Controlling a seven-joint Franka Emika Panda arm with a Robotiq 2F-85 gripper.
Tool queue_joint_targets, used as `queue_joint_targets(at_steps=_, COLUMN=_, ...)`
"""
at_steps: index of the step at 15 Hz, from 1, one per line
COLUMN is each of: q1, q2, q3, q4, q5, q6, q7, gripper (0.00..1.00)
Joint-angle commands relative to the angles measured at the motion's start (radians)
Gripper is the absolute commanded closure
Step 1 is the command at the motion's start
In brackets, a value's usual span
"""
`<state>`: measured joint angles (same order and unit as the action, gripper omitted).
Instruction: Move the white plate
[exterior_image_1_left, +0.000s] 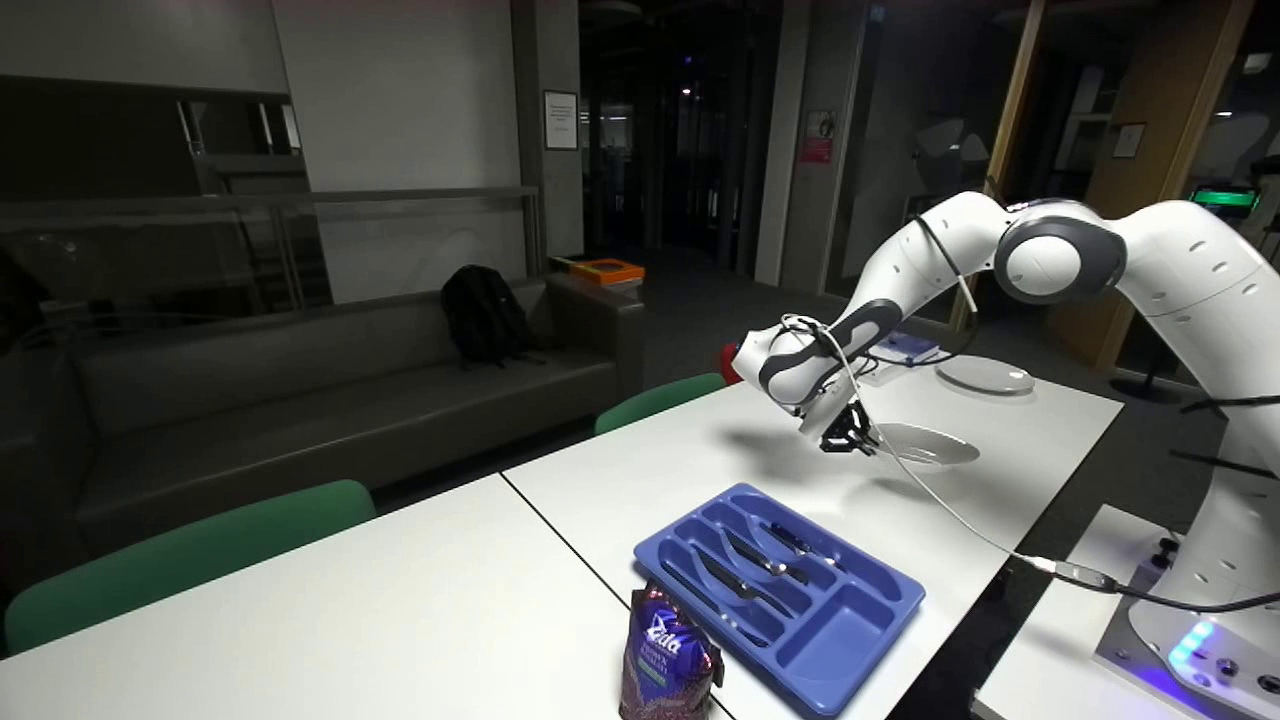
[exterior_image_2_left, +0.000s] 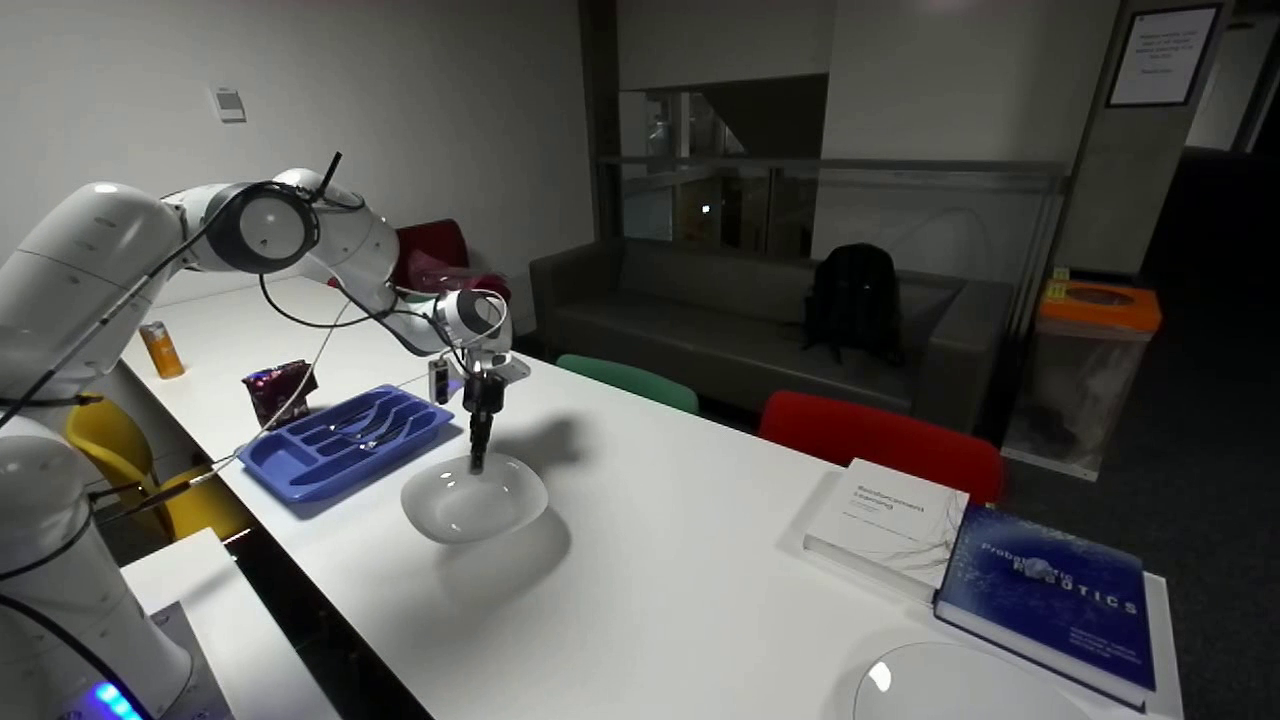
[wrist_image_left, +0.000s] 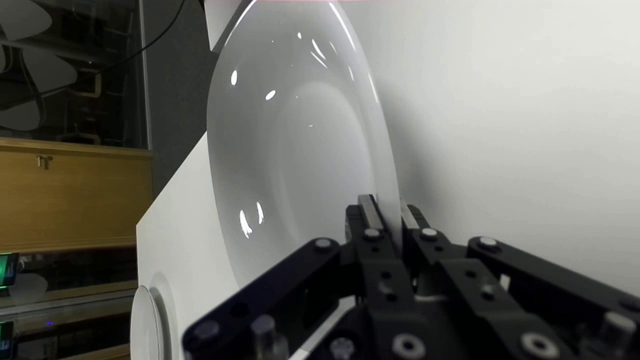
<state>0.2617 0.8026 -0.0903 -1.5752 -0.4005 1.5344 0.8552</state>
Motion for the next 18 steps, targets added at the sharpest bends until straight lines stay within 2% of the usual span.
queue_joint_targets(at_steps=1, q1=-0.024, q2=-0.098, q3=-0.005, q4=-0.137, q5=0.011, q6=0.028, q7=0.035, gripper=0.98)
queue_joint_targets(at_steps=8, q1=-0.057, q2=-0.145, q3=-0.021, q4=-0.259, q5=0.017, q6=0.135, q7=0.172, gripper=0.98)
queue_joint_targets(at_steps=12, q1=-0.078, q2=-0.164, q3=-0.017, q4=-0.300, q5=0.029, q6=0.170, q7=0.186, gripper=0.98)
queue_joint_targets(at_steps=13, q1=-0.066, q2=-0.085, q3=-0.015, q4=-0.219, q5=0.014, q6=0.150, q7=0.172, gripper=0.91)
queue_joint_targets(at_steps=18, q1=-0.071, q2=-0.095, q3=-0.015, q4=-0.234, q5=0.021, q6=0.157, q7=0.173, gripper=0.91)
